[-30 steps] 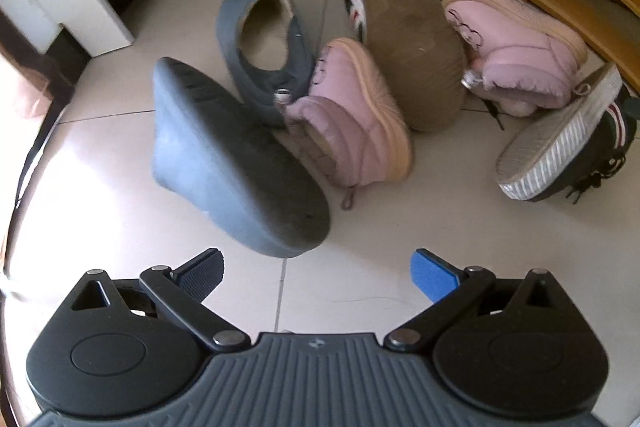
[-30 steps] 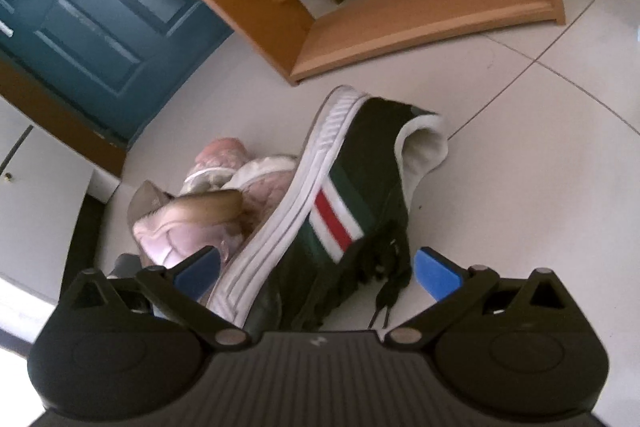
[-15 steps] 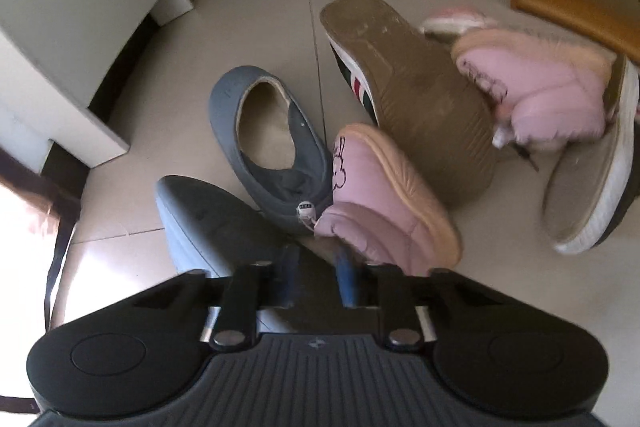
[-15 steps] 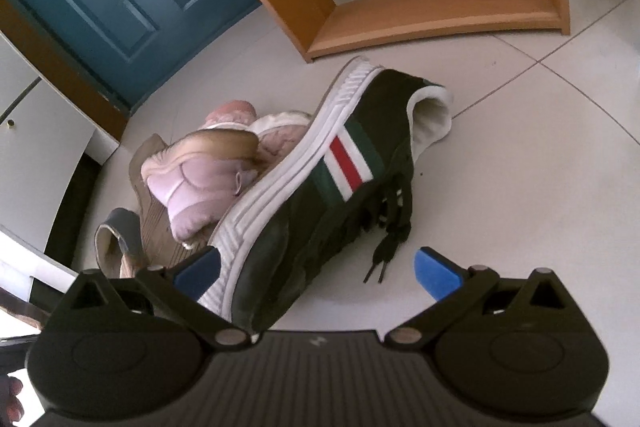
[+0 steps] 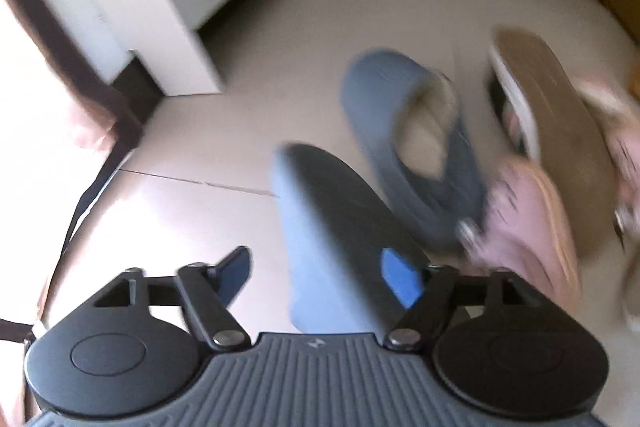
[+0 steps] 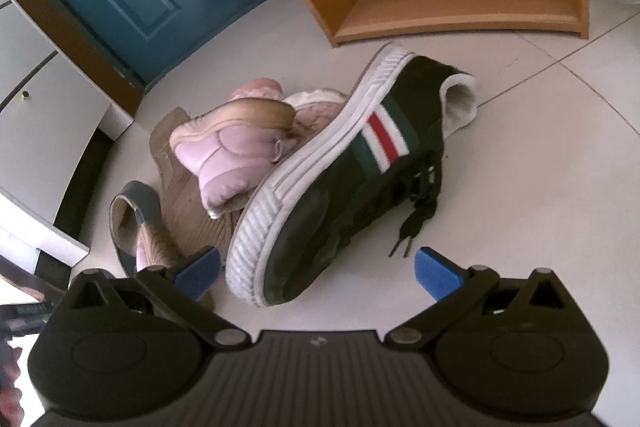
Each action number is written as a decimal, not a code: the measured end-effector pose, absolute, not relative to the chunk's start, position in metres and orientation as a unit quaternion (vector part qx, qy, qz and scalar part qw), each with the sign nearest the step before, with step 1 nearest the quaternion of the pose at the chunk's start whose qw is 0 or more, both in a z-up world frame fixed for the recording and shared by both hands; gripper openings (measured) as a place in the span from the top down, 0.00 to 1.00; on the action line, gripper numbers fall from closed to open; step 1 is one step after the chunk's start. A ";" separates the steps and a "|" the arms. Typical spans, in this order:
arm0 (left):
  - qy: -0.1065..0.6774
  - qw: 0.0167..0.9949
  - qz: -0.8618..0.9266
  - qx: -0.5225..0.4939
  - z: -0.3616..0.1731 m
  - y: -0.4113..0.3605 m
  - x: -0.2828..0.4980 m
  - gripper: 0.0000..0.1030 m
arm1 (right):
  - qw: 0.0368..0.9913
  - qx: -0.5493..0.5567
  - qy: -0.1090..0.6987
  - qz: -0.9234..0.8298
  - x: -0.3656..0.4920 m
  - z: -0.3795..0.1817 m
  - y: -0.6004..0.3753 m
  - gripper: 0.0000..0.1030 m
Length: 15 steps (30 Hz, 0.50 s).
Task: Organize scattered shoes
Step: 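Close the left tool on the grey-blue slipper's heel, then carry the grey-blue slipper with the left tool toward the white cabinet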
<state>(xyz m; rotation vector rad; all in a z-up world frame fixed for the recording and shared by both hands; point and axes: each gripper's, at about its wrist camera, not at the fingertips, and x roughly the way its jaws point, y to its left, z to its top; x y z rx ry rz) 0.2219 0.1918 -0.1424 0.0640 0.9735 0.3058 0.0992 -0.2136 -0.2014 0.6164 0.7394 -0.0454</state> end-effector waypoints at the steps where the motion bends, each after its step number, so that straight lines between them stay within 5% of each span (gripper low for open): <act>1: 0.484 0.862 0.147 -0.003 -0.154 0.211 0.230 0.13 | 0.887 0.296 0.354 -0.019 0.099 -0.200 -0.212 0.00; 5: 0.477 0.862 0.160 -0.062 -0.171 0.237 0.235 0.00 | 0.890 0.290 0.352 -0.011 0.099 -0.195 -0.207 0.00; 15: 0.466 0.865 0.148 -0.111 -0.170 0.250 0.226 0.04 | 0.891 0.283 0.354 -0.002 0.101 -0.188 -0.196 0.00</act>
